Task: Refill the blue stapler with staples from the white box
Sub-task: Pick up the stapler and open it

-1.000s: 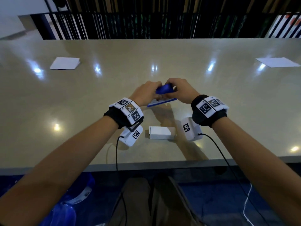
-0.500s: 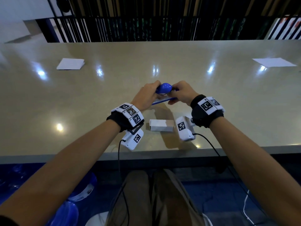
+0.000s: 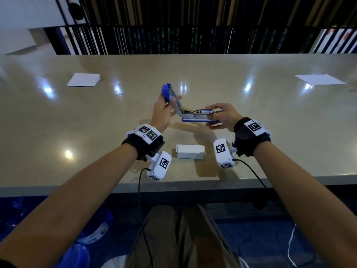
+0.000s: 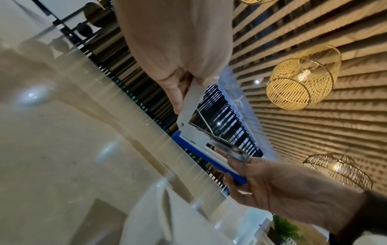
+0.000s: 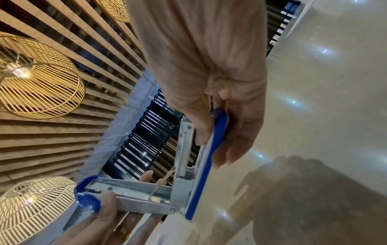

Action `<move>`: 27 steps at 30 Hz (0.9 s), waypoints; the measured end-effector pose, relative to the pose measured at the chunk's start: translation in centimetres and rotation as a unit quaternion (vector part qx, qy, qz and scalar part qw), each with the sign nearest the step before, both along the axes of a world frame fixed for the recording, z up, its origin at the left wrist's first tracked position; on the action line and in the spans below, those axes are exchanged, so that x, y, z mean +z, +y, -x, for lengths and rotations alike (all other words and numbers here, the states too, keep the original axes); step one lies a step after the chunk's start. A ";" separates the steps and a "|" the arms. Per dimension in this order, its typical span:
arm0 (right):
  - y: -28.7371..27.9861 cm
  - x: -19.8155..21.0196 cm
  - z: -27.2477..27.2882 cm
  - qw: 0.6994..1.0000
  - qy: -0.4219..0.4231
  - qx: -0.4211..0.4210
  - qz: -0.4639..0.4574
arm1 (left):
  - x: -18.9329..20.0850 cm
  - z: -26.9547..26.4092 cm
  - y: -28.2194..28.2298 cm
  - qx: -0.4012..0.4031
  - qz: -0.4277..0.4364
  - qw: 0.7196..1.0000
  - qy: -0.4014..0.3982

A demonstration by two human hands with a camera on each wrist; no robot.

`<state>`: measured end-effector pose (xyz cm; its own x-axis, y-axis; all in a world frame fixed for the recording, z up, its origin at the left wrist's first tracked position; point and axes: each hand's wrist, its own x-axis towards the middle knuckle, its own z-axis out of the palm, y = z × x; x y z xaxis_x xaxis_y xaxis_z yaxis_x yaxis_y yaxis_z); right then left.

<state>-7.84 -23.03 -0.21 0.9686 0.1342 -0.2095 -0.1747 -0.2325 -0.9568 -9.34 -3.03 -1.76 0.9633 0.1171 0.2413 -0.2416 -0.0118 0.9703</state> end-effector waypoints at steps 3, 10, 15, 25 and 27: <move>0.0 -0.6 0.0 1.000 0.002 0.018 0.024 | -0.2 -0.5 -0.3 0.024 0.088 0.996 0.010; -1.0 -1.8 0.0 0.998 -0.004 0.055 -0.030 | 0.1 -1.9 0.3 0.083 0.264 0.956 0.099; -1.2 -1.5 -0.4 0.990 -0.029 0.137 0.016 | 0.5 -2.3 0.7 0.058 0.238 0.963 0.115; -1.3 -1.7 -0.6 0.903 -0.225 0.252 0.265 | 0.2 -3.3 1.0 0.072 0.173 0.966 0.180; -1.4 -1.8 -0.5 0.902 -0.193 0.288 0.256 | -0.5 -3.7 0.7 0.073 0.154 0.966 0.196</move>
